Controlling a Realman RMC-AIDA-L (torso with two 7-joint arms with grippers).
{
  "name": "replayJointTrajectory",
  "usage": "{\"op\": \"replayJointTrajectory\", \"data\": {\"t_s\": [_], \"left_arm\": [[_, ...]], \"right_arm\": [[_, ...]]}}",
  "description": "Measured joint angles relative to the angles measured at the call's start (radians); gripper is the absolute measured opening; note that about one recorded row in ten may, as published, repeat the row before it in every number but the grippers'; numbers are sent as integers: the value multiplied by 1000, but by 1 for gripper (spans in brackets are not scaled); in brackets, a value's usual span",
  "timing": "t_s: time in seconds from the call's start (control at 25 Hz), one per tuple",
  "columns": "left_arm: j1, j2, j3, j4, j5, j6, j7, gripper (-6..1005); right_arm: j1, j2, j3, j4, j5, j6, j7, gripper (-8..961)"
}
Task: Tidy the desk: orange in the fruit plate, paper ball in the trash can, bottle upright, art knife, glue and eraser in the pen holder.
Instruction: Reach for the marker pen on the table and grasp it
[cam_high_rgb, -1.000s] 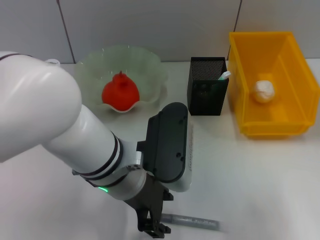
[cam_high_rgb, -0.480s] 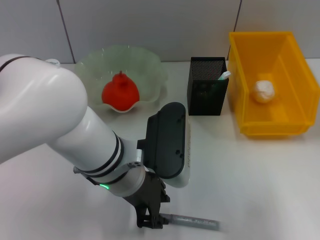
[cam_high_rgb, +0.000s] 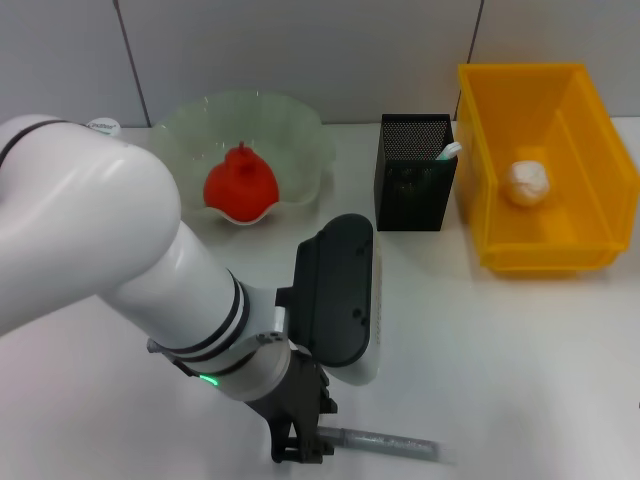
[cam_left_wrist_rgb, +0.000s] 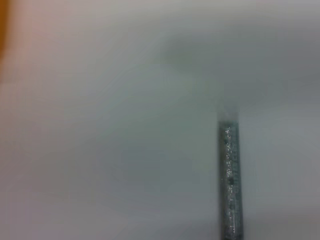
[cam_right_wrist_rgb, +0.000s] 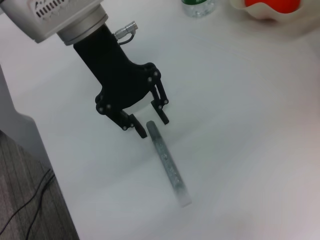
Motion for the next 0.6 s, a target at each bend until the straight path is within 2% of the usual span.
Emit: {"op": "replayJointTrajectory", "data": {"t_s": [0.6], "left_arm": [[-13, 0, 14, -28, 1, -17, 1, 390]], "right_arm": [[11, 2, -20, 24, -18, 23, -1, 728]]}}
